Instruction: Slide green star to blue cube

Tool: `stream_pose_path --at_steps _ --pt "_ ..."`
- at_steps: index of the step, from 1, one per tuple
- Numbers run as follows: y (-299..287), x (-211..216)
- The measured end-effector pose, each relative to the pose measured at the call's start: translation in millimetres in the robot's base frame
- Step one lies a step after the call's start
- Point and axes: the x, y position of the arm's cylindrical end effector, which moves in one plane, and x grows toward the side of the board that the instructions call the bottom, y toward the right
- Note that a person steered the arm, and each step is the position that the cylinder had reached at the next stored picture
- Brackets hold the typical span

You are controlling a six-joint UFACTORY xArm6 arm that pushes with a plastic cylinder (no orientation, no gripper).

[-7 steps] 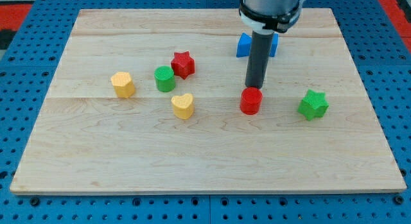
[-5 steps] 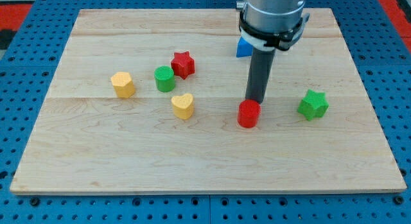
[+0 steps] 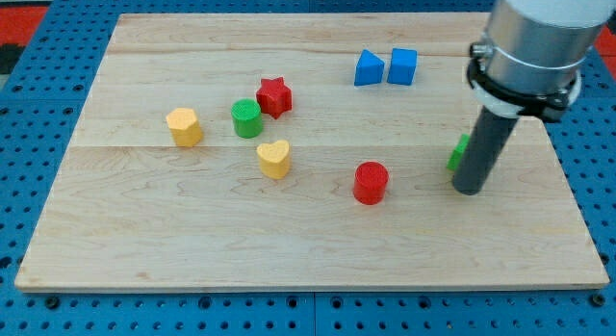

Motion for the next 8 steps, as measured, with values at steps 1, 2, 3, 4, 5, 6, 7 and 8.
stream_pose_path --at_steps 1,2,3,4,5,6,7,8 --pt "25 0" --pt "38 -5" --pt "42 -12" --pt "39 -22" --pt "19 -24" --pt "-4 -24" --pt "-22 -24" --pt "-23 -35"
